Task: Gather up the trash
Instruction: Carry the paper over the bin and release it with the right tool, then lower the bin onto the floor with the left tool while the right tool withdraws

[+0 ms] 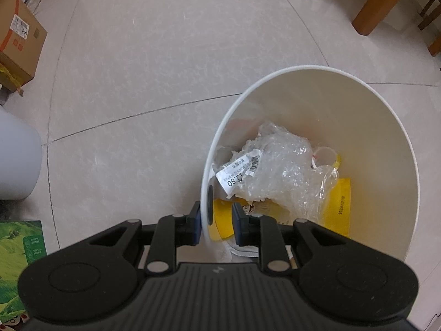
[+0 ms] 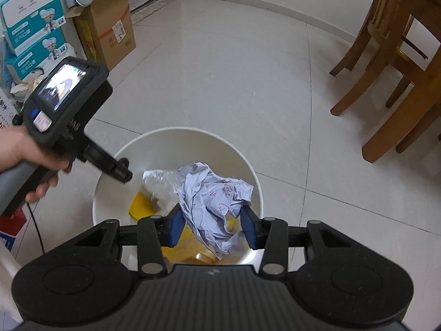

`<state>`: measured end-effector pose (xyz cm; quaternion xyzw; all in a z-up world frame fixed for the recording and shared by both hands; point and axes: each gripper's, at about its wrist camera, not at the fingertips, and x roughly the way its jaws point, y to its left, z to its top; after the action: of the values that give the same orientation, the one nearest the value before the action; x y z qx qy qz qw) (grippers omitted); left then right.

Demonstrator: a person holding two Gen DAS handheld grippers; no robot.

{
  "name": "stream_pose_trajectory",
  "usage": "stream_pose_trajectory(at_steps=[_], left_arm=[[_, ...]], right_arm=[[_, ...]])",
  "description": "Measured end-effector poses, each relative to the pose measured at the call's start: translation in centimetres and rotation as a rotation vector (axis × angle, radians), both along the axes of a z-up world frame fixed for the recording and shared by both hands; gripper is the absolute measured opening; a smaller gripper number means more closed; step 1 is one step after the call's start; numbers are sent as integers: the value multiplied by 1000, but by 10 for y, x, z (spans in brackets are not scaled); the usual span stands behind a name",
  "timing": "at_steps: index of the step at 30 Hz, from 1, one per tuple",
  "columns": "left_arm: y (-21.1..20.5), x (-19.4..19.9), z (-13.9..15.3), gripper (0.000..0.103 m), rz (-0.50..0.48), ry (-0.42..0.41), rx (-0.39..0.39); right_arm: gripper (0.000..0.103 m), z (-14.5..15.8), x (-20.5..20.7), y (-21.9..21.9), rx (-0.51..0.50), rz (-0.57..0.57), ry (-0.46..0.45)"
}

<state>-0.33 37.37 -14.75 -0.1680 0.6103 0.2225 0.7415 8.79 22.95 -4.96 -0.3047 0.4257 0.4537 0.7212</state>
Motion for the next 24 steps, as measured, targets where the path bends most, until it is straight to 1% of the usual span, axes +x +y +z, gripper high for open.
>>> stream_pose_trajectory(at_steps=[6, 10, 12, 15, 17, 18, 19, 24], left_arm=[[1, -1, 1, 21, 1, -4, -5], [2, -1, 1, 21, 4, -6, -10], [3, -1, 1, 21, 5, -7, -12], [4, -2, 1, 21, 4, -9, -17], [4, -1, 1, 21, 1, -8, -17], [4, -2, 1, 21, 2, -9, -18], [4, -1, 1, 21, 2, -9, -20], [4, -2, 1, 21, 0, -8, -17]], right_arm=[[49, -4, 5, 25, -1, -7, 16], [49, -13, 7, 38, -38, -20, 21], [50, -18, 9, 45, -62, -32, 9], [62, -27, 10, 49, -92, -41, -1], [92, -29, 9, 49, -89, -57, -17], [96, -29, 8, 47, -85, -58, -27], [97, -28, 7, 46, -78, -51, -29], [97, -23, 5, 43, -92, -46, -35]])
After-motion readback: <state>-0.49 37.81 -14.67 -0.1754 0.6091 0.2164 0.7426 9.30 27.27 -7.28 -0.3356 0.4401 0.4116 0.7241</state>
